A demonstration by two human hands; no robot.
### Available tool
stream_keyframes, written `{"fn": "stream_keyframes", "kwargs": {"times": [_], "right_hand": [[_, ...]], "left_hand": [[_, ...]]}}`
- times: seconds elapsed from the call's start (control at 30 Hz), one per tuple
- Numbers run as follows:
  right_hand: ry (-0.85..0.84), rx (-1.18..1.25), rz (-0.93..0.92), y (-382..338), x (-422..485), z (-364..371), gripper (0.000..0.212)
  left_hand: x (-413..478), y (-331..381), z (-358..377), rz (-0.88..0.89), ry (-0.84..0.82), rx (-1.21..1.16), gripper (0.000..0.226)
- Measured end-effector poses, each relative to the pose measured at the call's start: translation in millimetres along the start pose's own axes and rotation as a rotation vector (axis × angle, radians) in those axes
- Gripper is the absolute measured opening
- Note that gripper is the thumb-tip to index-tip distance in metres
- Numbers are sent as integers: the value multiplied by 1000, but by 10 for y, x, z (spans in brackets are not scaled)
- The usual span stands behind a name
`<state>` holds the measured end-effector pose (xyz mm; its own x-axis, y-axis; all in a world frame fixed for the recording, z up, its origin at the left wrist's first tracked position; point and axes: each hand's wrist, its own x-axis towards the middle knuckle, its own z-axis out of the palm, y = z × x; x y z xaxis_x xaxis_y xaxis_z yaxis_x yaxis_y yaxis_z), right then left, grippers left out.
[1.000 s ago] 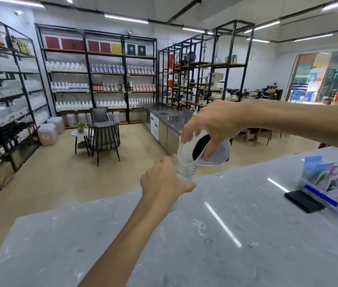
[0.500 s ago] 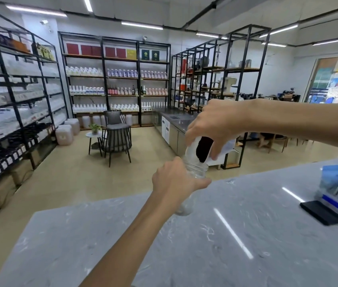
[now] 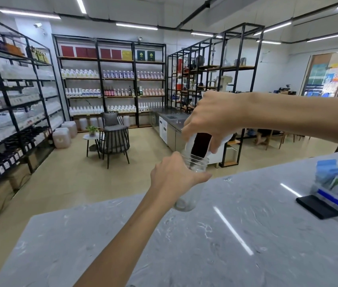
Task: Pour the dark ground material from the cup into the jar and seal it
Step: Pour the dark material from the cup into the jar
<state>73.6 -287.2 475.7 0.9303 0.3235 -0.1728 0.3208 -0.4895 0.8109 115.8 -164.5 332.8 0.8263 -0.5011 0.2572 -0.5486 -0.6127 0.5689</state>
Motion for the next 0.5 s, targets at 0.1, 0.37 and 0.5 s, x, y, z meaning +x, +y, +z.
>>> {"fn": "stream_keyframes", "kwargs": {"times": [0.1, 0.37, 0.5], "right_hand": [[-9, -23, -2, -15, -43, -1, 69], [-62, -157, 7, -11, -59, -44, 70], [-80, -190, -3, 4, -35, -62, 71]], "left_hand": [[9, 19, 16, 31, 5, 14, 65], [90, 75, 47, 68, 34, 43, 67], [117, 81, 64, 57, 47, 26, 66]]}}
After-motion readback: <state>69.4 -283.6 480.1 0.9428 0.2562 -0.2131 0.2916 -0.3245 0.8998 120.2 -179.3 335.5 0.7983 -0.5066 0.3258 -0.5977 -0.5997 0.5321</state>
